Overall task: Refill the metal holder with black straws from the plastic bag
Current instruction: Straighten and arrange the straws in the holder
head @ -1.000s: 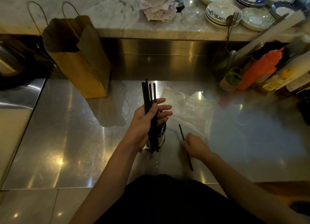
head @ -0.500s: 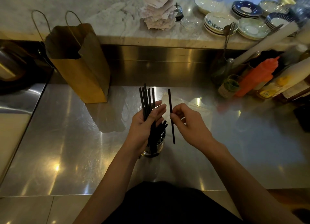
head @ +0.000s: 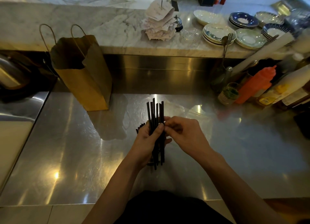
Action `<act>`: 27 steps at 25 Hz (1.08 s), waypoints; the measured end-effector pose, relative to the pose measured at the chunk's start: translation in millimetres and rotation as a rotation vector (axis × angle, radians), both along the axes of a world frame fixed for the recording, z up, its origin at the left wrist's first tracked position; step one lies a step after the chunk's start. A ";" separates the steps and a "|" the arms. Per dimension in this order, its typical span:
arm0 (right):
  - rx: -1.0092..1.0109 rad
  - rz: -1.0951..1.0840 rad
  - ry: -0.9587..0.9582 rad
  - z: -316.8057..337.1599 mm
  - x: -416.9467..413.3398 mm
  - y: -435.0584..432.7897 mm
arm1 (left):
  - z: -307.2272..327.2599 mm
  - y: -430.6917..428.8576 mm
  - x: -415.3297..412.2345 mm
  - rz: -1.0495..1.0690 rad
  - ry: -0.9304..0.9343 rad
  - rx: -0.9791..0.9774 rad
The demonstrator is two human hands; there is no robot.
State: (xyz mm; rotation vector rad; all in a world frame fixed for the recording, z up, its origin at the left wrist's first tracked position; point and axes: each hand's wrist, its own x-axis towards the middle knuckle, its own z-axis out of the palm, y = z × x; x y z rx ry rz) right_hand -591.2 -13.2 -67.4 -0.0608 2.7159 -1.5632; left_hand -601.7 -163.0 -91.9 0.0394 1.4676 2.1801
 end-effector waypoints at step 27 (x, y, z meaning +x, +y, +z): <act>0.213 0.146 0.110 71.7 -31.7 13.0 | 16.2 -8.7 -0.4 -0.225 0.265 -0.162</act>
